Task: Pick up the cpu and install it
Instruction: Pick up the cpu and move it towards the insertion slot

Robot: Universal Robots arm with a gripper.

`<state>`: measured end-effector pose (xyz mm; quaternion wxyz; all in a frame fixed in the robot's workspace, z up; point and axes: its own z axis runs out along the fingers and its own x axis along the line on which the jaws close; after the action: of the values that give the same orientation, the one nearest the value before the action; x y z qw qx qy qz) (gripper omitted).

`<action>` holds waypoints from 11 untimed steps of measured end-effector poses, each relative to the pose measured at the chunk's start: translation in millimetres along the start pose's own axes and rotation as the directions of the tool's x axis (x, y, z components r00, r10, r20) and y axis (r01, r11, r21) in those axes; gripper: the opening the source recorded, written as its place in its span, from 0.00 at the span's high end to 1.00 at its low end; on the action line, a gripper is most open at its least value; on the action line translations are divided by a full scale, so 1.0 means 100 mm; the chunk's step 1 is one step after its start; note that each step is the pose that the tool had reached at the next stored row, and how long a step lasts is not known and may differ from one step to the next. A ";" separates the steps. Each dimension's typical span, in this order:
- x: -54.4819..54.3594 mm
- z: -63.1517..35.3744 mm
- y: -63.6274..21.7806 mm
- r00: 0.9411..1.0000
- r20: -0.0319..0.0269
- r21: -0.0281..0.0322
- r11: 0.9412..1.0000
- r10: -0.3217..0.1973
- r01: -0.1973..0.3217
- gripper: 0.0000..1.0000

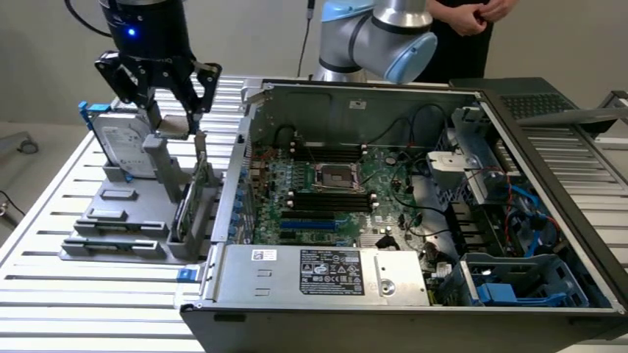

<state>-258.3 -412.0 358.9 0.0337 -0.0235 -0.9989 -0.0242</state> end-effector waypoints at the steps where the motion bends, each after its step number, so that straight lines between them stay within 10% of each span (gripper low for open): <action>1: -0.05 -0.018 0.003 1.000 0.000 0.000 1.000 0.000 0.000 0.45; 11: -0.49 -0.196 0.032 1.000 -0.005 0.000 1.000 0.000 0.000 0.45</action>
<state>-208.0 -412.0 375.2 0.0360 -0.0235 -0.9988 -0.0244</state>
